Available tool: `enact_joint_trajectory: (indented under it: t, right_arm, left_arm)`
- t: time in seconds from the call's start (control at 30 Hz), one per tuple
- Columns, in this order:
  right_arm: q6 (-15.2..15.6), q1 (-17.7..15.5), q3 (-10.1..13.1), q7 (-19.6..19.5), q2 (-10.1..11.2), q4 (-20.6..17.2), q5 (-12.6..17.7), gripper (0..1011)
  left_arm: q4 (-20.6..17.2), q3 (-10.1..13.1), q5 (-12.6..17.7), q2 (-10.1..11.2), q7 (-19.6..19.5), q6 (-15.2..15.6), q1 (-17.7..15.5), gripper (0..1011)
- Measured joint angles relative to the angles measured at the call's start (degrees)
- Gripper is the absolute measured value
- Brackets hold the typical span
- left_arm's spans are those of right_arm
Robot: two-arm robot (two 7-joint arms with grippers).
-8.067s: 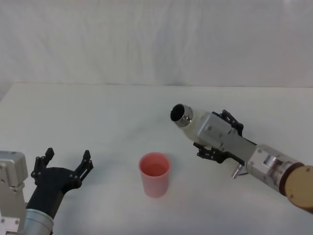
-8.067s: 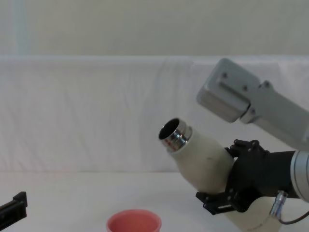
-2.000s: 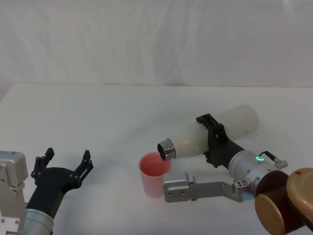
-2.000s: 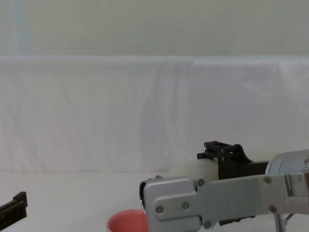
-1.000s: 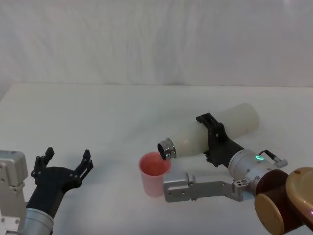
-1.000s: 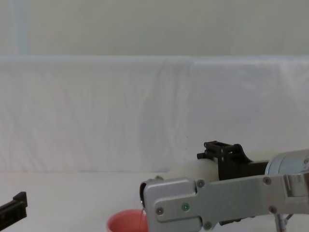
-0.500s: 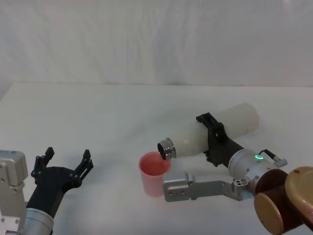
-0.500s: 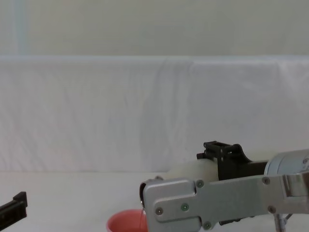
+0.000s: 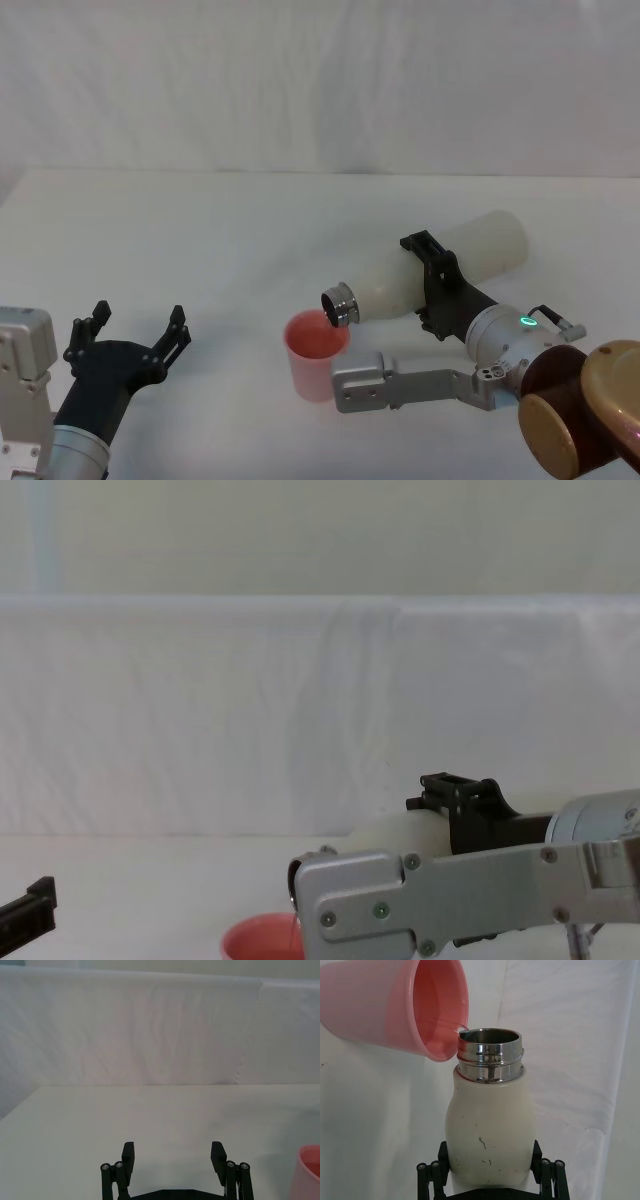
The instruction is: Grasp the thermos with one hand and pour water into the cup lid.
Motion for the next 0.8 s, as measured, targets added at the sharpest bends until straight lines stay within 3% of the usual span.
enact_joint_trajectory:
  t: [0.8]
  right_arm:
    - [0.11,0.25,-0.22,0.4,0.14,-0.15,-0.51,956]
  left_arm:
    - [0.0,0.0,0.0,0.0,0.0,0.0,0.0,1001]
